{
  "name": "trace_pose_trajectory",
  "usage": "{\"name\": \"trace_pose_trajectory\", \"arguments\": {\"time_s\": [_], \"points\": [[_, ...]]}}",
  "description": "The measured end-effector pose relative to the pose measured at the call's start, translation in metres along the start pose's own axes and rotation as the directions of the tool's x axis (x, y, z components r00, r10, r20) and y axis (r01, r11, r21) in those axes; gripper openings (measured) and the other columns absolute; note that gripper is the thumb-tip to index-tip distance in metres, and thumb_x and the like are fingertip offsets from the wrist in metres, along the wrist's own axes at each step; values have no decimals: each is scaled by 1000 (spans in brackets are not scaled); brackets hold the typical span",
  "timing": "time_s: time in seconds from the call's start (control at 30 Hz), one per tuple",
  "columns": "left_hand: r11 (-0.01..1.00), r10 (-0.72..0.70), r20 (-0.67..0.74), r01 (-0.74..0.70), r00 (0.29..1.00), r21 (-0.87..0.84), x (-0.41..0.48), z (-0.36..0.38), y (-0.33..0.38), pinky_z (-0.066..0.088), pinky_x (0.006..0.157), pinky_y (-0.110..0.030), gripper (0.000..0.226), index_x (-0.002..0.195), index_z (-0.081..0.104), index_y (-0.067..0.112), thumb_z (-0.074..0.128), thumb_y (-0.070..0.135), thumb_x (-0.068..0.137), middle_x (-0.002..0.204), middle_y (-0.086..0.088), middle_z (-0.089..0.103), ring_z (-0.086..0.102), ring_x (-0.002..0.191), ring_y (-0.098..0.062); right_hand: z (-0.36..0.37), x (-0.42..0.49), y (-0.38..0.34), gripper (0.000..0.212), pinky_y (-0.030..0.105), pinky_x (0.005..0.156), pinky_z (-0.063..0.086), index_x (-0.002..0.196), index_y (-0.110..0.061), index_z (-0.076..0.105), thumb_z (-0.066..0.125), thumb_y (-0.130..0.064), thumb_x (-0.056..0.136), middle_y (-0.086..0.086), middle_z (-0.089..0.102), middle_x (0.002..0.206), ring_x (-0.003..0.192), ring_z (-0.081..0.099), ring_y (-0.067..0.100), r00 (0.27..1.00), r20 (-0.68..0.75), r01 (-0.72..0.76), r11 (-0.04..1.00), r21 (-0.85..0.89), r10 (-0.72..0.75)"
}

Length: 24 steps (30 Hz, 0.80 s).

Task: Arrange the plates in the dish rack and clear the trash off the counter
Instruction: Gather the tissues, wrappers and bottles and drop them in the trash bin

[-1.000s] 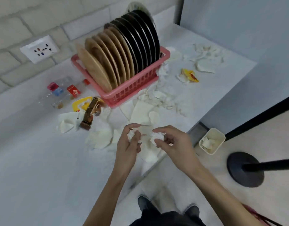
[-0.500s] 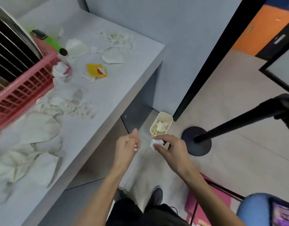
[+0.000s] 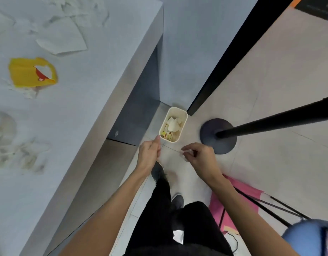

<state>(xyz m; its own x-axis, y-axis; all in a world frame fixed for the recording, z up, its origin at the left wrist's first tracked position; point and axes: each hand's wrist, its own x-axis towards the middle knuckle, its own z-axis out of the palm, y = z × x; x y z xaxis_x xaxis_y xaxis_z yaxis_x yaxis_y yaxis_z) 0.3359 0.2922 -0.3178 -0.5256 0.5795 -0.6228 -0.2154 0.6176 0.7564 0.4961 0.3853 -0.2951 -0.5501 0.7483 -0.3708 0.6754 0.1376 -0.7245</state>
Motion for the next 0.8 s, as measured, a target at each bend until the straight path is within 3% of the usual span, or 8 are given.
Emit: {"name": "trace_pose_trajectory", "arguments": {"time_s": [0.07, 0.13, 0.27, 0.4, 0.53, 0.63, 0.7, 0.8], "points": [[999, -33, 45, 33, 998, 17, 36, 8, -9, 25, 44, -15, 54, 55, 34, 20, 42, 37, 106, 53, 9, 35, 29, 47, -6, 9, 26, 20, 17, 13, 66, 48, 94, -13, 77, 65, -4, 86, -4, 69, 79, 67, 62, 1, 999, -5, -44, 999, -4, 44], [991, -136, 56, 134, 989, 28, 77, 18, -23, 27, 43, -15, 46, 63, 41, 17, 41, 35, 105, 62, 4, 43, 36, 53, -9, 24, 52, 45, 19, 8, 68, 40, 96, -16, 78, 66, -6, 86, -3, 69, 87, 66, 55, -3, 997, 49, -52, 996, -69, 55], [946, -322, 91, 324, 942, -6, 154, 41, -61, 32, 48, -22, 26, 75, 52, 17, 43, 19, 99, 73, 0, 54, 46, 59, -12, 64, 98, 99, 20, 18, 77, 44, 102, -22, 76, 65, -12, 88, -2, 70, 98, 76, 54, 5, 980, 187, -35, 989, -141, 62], [959, -274, 160, 258, 948, 114, 220, 72, -111, 41, 60, -27, 9, 95, 58, 21, 50, 21, 98, 100, -2, 63, 57, 78, -16, 94, 135, 154, 21, 14, 74, 38, 106, -26, 74, 64, -18, 89, -9, 69, 102, 77, 53, 2, 972, 215, -58, 981, -184, 97], [962, -217, 175, 180, 960, 205, 285, 111, -158, 49, 63, -28, 3, 99, 58, 22, 55, 23, 97, 115, -5, 60, 61, 101, -27, 118, 170, 210, 21, 3, 68, 35, 103, -24, 75, 66, -14, 87, -12, 67, 95, 67, 52, -6, 981, 174, -65, 990, -129, 87], [962, -180, 159, 140, 971, 233, 336, 135, -190, 50, 74, -32, 8, 104, 58, 17, 55, 16, 98, 112, -6, 60, 59, 99, -26, 136, 193, 249, 24, 8, 66, 38, 97, -29, 77, 67, -10, 86, -15, 62, 80, 73, 56, -6, 983, 157, -86, 995, -45, 92], [966, -227, 112, 209, 967, 152, 360, 145, -202, 52, 81, -36, 11, 108, 60, 16, 54, 15, 99, 116, -7, 60, 58, 97, -23, 141, 208, 267, 27, 11, 66, 41, 93, -31, 77, 68, -7, 85, -11, 63, 79, 74, 58, 1, 987, 150, -56, 998, -24, 59], [954, -288, 82, 278, 954, 115, 384, 160, -224, 50, 73, -29, 18, 116, 60, 15, 53, 19, 100, 119, -6, 59, 57, 88, -17, 154, 226, 295, 28, 16, 68, 47, 90, -29, 76, 67, -4, 83, -9, 68, 84, 75, 61, 6, 982, 189, 14, 998, -60, -2]]}}
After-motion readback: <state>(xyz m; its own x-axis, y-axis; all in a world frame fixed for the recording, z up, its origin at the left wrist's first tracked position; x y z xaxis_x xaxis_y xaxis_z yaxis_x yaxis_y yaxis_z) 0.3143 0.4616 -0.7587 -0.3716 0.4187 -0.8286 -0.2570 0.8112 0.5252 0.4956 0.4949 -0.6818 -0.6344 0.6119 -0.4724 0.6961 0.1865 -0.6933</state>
